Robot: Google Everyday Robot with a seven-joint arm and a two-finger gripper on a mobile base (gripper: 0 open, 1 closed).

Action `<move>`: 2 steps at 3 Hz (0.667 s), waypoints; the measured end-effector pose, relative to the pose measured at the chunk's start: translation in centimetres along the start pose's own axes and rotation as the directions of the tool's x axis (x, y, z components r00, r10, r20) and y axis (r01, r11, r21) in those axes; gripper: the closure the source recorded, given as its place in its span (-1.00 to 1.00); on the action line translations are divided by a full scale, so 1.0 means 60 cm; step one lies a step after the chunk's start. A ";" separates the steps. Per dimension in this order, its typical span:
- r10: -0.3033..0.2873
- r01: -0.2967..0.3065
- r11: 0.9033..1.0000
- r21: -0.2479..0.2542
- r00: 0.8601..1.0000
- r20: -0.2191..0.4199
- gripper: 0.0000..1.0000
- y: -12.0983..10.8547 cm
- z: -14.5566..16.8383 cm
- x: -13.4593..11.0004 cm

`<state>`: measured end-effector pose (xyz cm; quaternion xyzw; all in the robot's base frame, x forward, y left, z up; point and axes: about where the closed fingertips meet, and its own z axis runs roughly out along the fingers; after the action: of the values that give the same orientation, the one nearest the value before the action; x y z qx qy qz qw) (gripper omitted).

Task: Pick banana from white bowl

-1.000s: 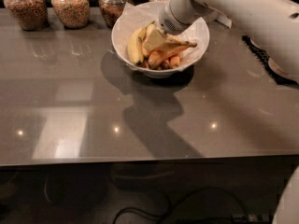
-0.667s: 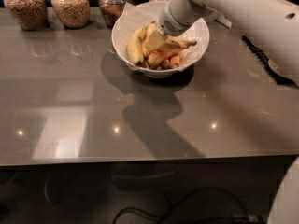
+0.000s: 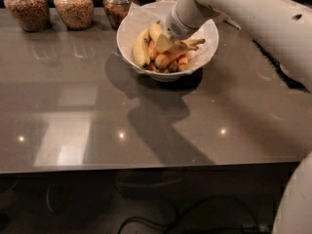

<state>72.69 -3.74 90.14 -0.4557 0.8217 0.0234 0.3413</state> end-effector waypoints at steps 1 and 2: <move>-0.015 0.015 1.000 0.005 1.000 0.003 0.97 0.001 -0.005 -0.006; -0.044 0.044 0.999 0.024 0.998 0.036 1.00 -0.002 -0.031 -0.022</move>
Offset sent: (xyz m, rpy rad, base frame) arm -0.0100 -0.0004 0.0507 0.0010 -0.1177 0.0529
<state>72.22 -3.50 92.38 -0.4692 0.8054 0.0146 0.3619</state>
